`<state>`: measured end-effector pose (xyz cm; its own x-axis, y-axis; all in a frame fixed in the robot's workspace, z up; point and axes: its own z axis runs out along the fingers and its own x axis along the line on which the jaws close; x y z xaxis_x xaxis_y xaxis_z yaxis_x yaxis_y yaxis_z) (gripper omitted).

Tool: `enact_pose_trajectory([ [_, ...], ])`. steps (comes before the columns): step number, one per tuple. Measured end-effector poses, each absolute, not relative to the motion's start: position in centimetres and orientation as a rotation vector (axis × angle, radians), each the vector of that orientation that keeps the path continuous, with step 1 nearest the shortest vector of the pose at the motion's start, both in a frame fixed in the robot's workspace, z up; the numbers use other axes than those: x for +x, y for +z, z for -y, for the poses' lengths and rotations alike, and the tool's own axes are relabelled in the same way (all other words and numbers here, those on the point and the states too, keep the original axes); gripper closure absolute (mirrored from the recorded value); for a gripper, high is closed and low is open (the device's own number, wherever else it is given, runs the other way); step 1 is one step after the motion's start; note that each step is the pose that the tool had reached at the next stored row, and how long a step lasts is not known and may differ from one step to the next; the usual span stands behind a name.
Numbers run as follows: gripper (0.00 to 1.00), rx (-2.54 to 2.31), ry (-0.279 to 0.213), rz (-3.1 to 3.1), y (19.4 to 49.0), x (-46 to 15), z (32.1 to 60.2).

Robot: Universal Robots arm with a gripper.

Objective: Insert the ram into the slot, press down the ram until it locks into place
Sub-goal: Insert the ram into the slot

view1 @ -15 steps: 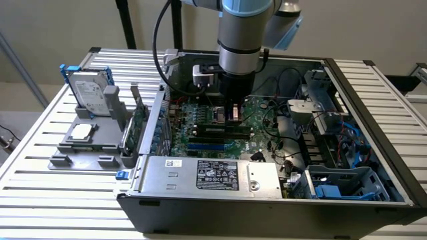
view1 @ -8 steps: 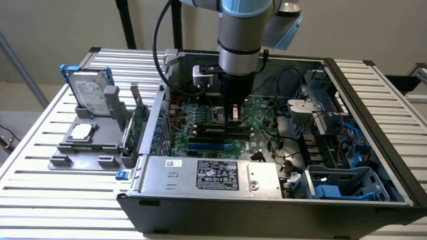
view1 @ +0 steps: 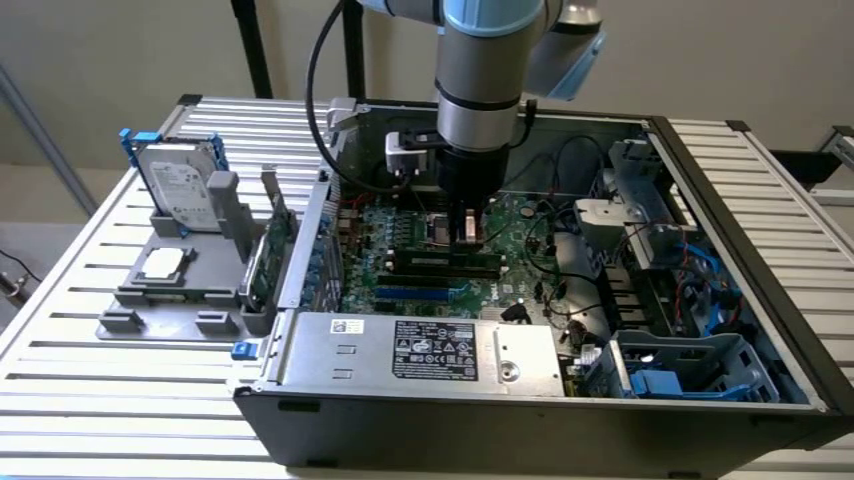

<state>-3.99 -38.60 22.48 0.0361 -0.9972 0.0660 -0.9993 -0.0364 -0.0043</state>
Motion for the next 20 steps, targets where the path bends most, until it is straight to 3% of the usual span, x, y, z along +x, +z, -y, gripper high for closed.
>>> enact_pose_trajectory([
  [10,0.86,2.229,0.08,2.15,22.0,-4.0,38.5],
  [12,0.78,2.229,0.08,2.15,22.0,-4.0,38.5],
  [20,0.78,2.229,0.08,2.15,24.1,-4.3,38.5],
])
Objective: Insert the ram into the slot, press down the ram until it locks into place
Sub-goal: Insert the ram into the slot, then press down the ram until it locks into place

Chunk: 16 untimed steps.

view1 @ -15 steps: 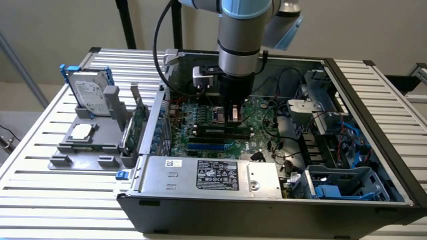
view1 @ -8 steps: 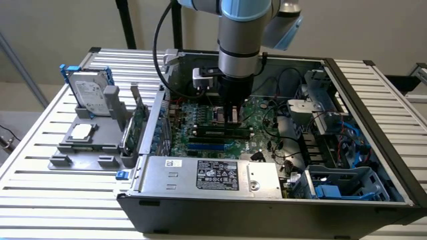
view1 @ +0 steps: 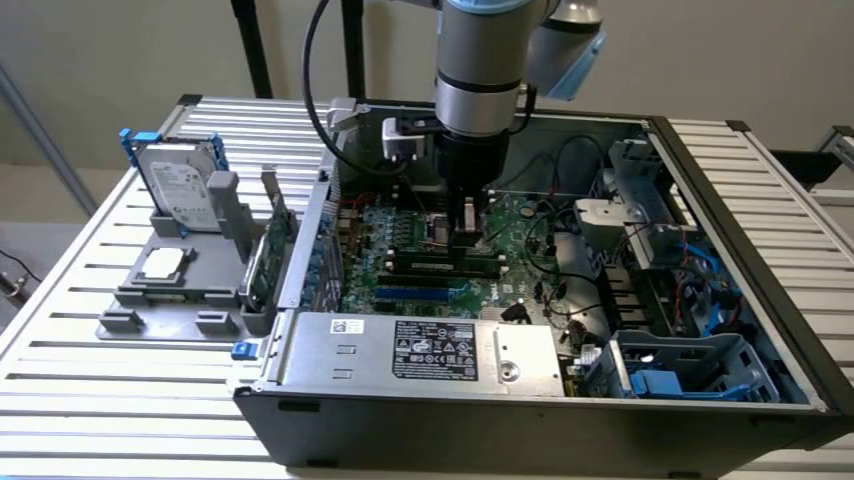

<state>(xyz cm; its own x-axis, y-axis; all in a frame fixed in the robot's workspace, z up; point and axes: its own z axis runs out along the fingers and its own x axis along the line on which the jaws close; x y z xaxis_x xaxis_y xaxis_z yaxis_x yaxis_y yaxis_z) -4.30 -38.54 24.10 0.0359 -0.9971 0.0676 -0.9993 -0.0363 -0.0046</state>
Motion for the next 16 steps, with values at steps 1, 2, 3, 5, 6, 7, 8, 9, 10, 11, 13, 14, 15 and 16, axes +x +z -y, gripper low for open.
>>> enact_pose_trajectory([
  [1,0.78,2.229,0.08,2.15,24.17,-4.41,38.54],
  [2,0.8,2.229,0.08,2.15,24.2,-4.52,38.54],
  [3,0.87,2.229,0.08,2.15,24.22,-4.64,38.54],
  [5,0.89,2.229,0.08,2.15,24.24,-4.88,38.53],
  [6,0.89,2.229,0.08,2.15,24.24,-4.91,38.53],
  [7,0.89,2.229,0.08,2.15,24.24,-4.91,38.53],
  [8,0.89,2.229,0.08,2.15,24.25,-4.92,38.54],
  [9,0.89,2.229,0.08,2.15,24.25,-4.92,38.54],
  [10,0.89,2.229,0.08,2.15,24.25,-4.92,38.54],
  [11,0.89,2.229,0.08,2.15,24.25,-4.92,38.54],
  [13,0.89,2.229,0.08,2.15,24.25,-4.92,38.54],
  [14,0.89,2.229,0.08,2.15,24.25,-4.92,38.54],
  [15,0.89,2.229,0.08,2.15,24.25,-4.92,38.54],
  [16,0.89,2.229,0.08,2.15,24.25,-4.92,38.54],
])
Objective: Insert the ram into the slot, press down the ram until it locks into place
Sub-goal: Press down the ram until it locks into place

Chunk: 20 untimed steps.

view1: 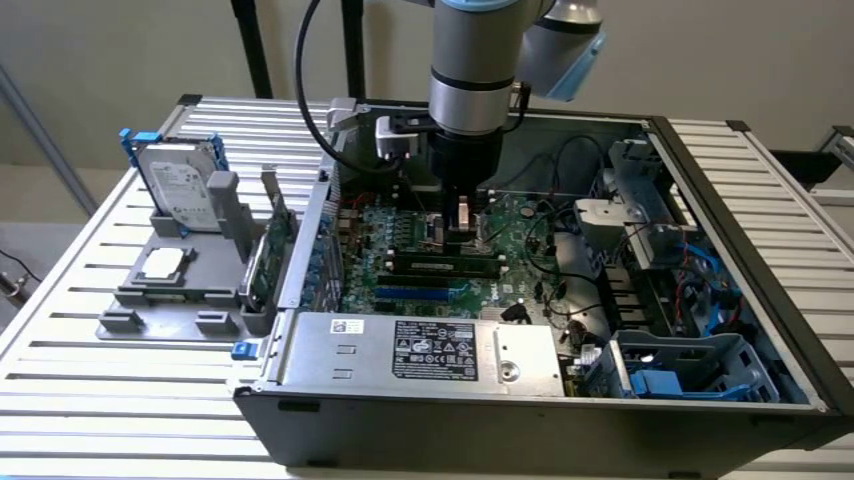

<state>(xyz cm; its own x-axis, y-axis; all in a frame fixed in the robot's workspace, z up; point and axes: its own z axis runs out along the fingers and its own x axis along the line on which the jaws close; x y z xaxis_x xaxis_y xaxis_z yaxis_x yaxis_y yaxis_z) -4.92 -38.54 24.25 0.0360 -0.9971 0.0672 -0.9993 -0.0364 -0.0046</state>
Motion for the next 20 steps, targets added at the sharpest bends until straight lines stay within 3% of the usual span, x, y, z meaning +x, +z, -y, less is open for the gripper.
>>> enact_pose_trajectory([
  [20,0.89,2.199,0.077,2.178,23.2,-4.8,38.2],
])
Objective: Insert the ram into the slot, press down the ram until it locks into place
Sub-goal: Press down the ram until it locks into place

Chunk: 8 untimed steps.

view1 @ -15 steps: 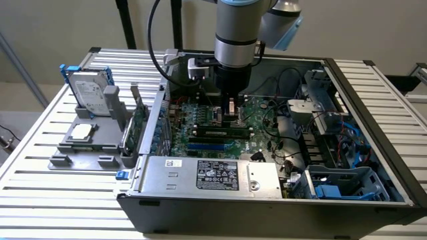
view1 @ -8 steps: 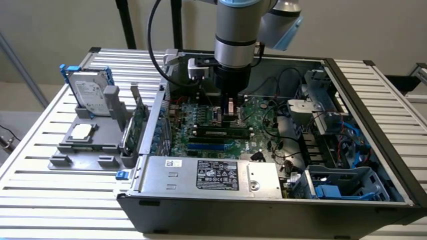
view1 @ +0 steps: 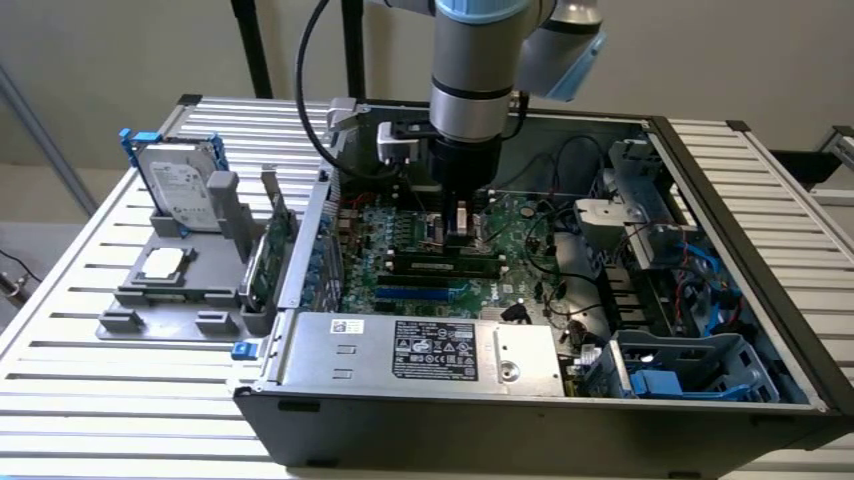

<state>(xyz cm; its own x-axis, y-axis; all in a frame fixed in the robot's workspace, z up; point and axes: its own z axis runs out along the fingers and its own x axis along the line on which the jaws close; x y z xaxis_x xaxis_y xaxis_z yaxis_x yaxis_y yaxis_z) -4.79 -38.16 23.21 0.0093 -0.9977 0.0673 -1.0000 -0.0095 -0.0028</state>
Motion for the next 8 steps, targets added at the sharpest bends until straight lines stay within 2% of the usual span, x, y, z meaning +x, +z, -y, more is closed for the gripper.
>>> enact_pose_trajectory([
  [8,0.89,2.193,0.072,2.182,22.85,-4.73,38.14],
])
